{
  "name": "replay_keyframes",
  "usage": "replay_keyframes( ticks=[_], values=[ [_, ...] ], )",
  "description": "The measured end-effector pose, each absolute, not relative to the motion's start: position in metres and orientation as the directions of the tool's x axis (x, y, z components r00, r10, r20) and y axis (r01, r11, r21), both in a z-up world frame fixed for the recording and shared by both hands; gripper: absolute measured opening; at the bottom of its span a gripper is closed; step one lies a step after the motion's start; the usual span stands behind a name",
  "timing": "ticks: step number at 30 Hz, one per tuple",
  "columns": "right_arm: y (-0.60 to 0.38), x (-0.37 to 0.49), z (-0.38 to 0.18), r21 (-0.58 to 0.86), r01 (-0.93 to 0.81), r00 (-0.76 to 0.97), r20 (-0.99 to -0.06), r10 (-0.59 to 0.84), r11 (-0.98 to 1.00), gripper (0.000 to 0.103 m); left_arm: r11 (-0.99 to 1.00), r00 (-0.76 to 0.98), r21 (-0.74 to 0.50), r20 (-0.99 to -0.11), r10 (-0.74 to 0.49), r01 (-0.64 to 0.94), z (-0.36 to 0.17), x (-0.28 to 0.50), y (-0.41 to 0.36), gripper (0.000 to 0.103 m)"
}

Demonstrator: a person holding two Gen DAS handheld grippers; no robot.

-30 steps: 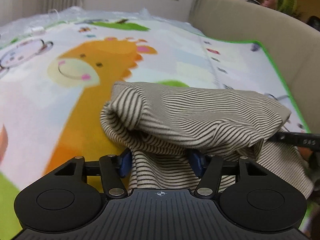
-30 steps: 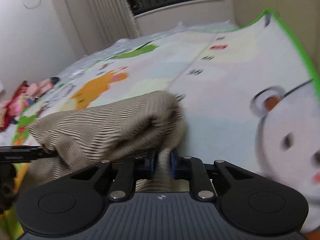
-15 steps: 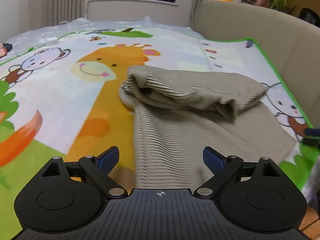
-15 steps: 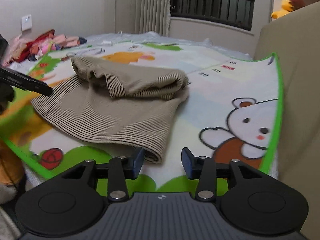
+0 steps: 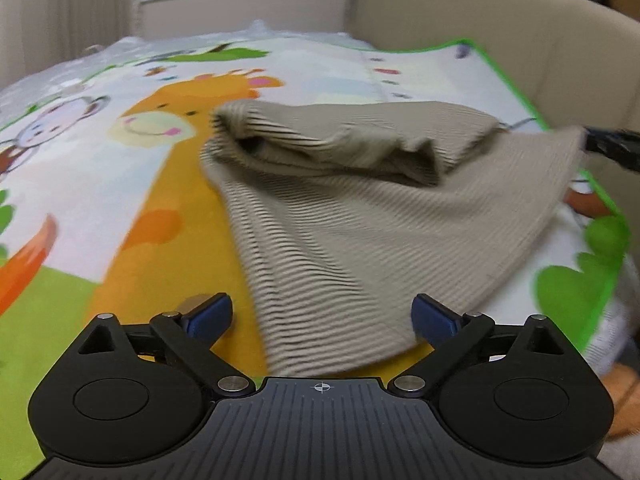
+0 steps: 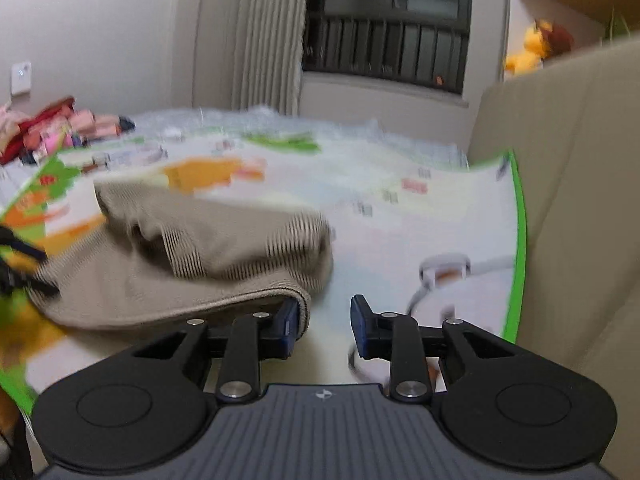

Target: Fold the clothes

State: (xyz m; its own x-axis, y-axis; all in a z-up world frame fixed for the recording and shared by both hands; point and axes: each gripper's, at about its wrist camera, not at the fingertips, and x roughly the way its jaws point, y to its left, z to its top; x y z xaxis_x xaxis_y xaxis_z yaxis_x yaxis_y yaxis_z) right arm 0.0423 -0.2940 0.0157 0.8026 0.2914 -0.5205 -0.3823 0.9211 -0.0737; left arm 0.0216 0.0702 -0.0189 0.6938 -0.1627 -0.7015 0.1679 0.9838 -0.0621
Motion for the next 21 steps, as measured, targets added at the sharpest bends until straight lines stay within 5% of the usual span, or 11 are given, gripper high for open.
replay_keyframes(
  ticks=[3, 7, 10, 14, 21],
  values=[
    [-0.299, 0.041, -0.005, -0.047, -0.365, 0.776, -0.567, 0.275, 0.93, 0.027, 0.992, 0.708, -0.047, -0.697, -0.116, 0.116, -0.017, 0.022, 0.084, 0.099],
    [-0.295, 0.036, -0.02, -0.042, -0.367, 0.762, -0.587, 0.274, 0.929, 0.027, 0.97, 0.7, -0.138, -0.672, -0.241, 0.201, -0.008, 0.011, 0.085, 0.099],
    [-0.282, 0.037, -0.026, -0.049, -0.388, 0.758, -0.585, 0.288, 0.92, 0.037, 0.952, 0.672, -0.124, -0.683, -0.285, 0.278, -0.012, 0.006, 0.065, 0.1],
    [-0.259, 0.035, -0.029, -0.152, -0.414, 0.788, -0.553, 0.27, 0.897, 0.047, 0.955, 0.674, -0.055, -0.697, -0.246, 0.292, -0.02, 0.007, 0.041, 0.103],
    [-0.272, 0.046, -0.032, -0.193, -0.312, 0.818, -0.553, 0.16, 0.93, 0.047, 0.959, 0.684, -0.012, -0.699, -0.21, 0.283, -0.024, 0.008, 0.039, 0.103]
  ],
)
